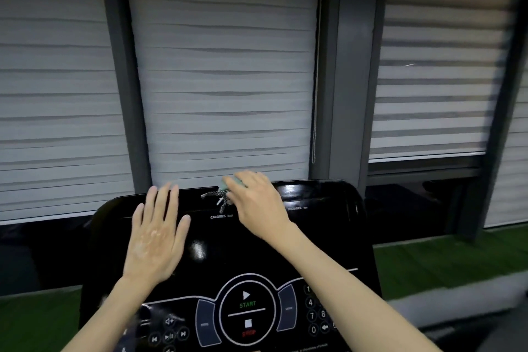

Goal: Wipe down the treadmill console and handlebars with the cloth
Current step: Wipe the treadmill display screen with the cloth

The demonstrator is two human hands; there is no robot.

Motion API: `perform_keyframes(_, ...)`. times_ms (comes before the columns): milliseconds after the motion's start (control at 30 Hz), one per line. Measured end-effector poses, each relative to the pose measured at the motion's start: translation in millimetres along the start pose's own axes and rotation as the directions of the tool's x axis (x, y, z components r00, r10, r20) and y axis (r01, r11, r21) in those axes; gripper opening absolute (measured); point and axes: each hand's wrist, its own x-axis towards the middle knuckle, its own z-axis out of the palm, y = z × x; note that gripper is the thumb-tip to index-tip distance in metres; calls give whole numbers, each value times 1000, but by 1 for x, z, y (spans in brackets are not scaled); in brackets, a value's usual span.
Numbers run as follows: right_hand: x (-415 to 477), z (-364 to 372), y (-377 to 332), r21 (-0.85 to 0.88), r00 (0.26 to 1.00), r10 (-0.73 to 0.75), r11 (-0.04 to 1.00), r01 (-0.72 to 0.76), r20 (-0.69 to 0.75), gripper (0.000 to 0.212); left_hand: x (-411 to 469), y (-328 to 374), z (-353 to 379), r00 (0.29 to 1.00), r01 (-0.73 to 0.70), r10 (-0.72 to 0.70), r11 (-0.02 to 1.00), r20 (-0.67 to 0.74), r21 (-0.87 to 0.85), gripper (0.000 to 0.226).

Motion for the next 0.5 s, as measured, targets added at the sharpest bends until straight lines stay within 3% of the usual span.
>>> perform_keyframes(100,-19,-16,33,1,1000,3,1000,-3,10,34,0,1,0,1000,-6,6,1000,-4,8,65)
perform_keyframes(267,-58,-51,104,-60,980,118,990,-128,-157,28,0,1,-3,1000,5,-5,1000,14,-1,65)
perform_keyframes(500,-92,-65,150,-77,884,411,897,-436,-224,29,-1,3,-9,999,18,-18,1000,43,0,65)
